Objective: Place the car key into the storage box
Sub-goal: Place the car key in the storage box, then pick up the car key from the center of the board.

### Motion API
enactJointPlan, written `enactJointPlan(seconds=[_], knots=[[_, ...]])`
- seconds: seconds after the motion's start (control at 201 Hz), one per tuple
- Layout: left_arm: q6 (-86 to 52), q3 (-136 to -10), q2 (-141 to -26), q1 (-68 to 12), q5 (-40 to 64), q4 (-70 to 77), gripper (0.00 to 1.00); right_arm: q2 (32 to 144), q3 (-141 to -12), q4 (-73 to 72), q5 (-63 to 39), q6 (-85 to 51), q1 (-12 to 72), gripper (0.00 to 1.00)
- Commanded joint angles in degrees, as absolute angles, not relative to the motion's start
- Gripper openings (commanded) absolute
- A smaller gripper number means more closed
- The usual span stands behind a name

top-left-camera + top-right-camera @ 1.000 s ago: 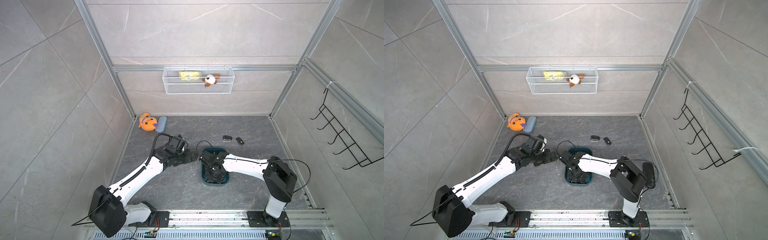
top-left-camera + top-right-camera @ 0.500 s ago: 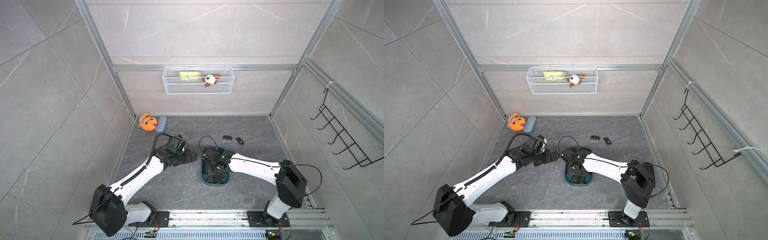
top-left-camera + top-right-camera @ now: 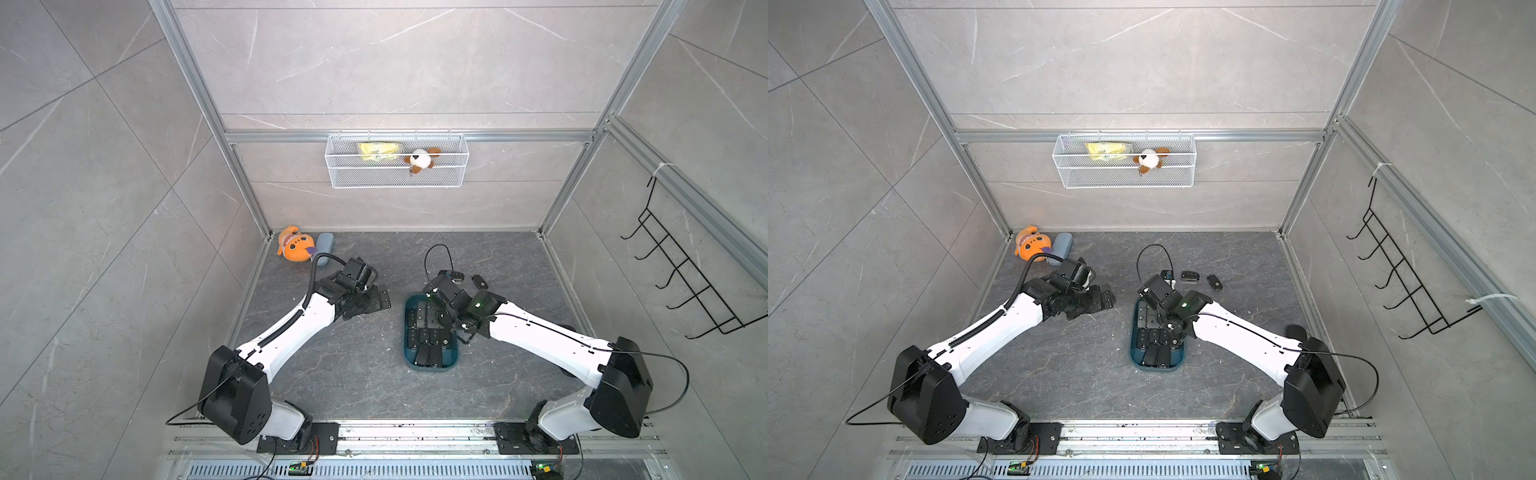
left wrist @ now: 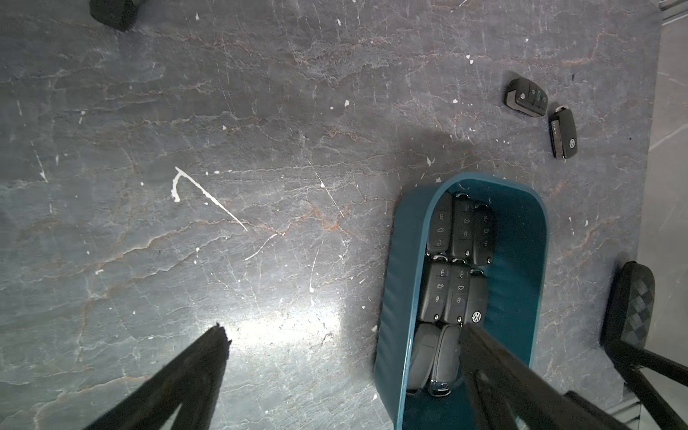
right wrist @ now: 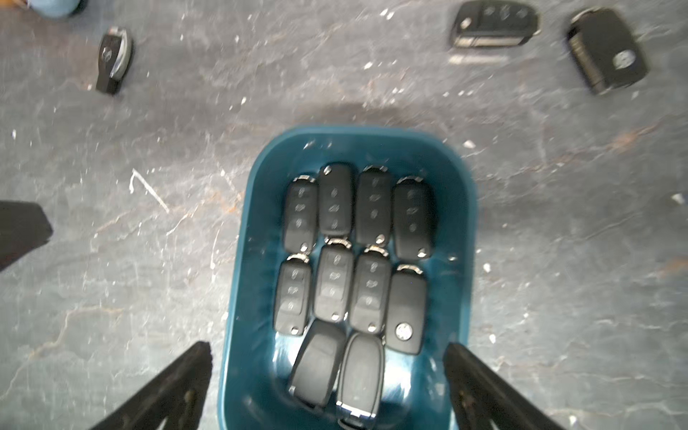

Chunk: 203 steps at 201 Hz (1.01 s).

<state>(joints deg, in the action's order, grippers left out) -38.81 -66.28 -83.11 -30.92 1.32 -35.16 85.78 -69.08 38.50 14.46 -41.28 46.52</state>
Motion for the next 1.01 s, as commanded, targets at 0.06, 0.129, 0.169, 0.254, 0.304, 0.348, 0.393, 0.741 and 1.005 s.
enactJointPlan(seconds=[0.06, 0.129, 0.169, 0.254, 0.304, 0.348, 0.393, 0.741, 1.005], knots=[[-34.7, -71.7, -87.0, -28.9, 0.4, -36.9, 1.0, 84.3, -66.9, 36.1, 15.1, -37.7, 41.1, 0.99], [-34.1, -73.8, -89.1, -28.6, 0.7, -37.2, 1.0, 84.4, -66.5, 35.4, 14.3, -36.9, 38.4, 0.99], [-33.9, -75.1, -90.2, -28.4, 1.4, -37.4, 1.0, 84.5, -66.2, 34.9, 14.0, -36.4, 36.9, 0.99], [-33.7, -77.6, -92.6, -28.4, 3.2, -37.3, 1.0, 85.2, -65.9, 33.7, 13.4, -35.1, 33.5, 0.99], [-33.7, -79.0, -94.0, -28.4, 4.6, -37.0, 1.0, 86.0, -66.0, 33.0, 12.7, -34.5, 31.2, 0.99], [-33.6, -80.2, -95.2, -28.3, 5.8, -36.8, 1.0, 86.8, -66.1, 32.1, 11.9, -34.0, 29.4, 0.99], [-33.6, -81.3, -96.3, -28.4, 7.1, -36.6, 1.0, 88.1, -66.5, 31.5, 11.0, -33.8, 27.5, 0.99], [-34.3, -87.8, -102.1, -28.5, 12.6, -34.7, 1.0, 102.5, -75.1, 28.4, 2.4, -35.3, 19.7, 0.99], [-34.5, -90.3, -104.2, -28.5, 13.5, -34.4, 1.0, 113.7, -83.7, 28.6, -0.7, -37.9, 19.0, 0.99]])
